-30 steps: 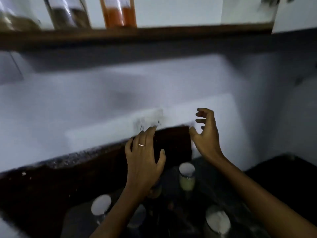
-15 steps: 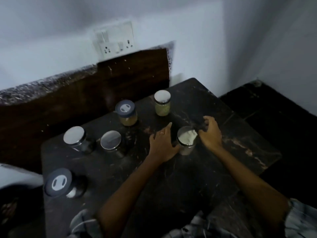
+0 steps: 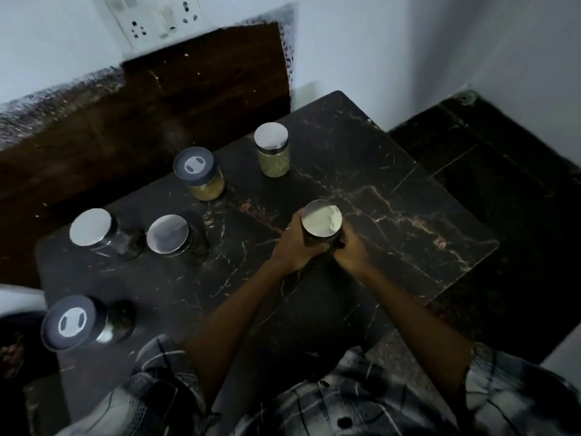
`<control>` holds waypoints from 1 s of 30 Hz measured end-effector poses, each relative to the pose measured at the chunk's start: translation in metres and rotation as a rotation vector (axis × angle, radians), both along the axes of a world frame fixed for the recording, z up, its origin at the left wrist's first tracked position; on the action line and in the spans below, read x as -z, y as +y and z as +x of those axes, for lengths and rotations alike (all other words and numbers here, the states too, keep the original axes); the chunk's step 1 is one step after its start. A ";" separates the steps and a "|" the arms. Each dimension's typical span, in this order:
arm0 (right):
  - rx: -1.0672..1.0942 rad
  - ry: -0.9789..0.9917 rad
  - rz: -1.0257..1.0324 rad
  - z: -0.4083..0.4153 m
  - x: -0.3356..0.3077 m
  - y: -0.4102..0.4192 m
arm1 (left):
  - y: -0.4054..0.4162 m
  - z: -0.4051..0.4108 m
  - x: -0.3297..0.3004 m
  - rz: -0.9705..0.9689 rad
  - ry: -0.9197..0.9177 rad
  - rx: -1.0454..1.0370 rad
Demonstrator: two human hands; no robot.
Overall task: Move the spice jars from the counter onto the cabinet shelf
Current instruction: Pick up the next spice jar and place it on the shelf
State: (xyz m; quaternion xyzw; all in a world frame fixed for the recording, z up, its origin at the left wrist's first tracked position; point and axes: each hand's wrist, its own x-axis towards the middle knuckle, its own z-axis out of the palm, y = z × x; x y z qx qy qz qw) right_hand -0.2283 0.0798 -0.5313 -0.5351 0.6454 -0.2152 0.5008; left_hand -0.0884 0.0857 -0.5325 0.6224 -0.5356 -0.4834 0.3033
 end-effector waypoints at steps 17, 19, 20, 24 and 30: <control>0.076 -0.206 -0.169 0.019 -0.080 -0.044 | -0.034 0.025 -0.081 -0.203 0.083 -0.095; 0.030 -0.236 -0.242 0.027 -0.102 -0.054 | -0.040 0.032 -0.107 -0.274 0.094 -0.134; 0.006 -0.253 -0.283 0.032 -0.115 -0.059 | -0.042 0.036 -0.122 -0.313 0.107 -0.154; -0.064 -0.391 -0.408 0.049 -0.171 -0.068 | -0.049 0.052 -0.181 -0.440 0.124 -0.234; -0.169 -0.523 -0.593 0.077 -0.259 -0.069 | -0.050 0.073 -0.276 -0.672 0.107 -0.327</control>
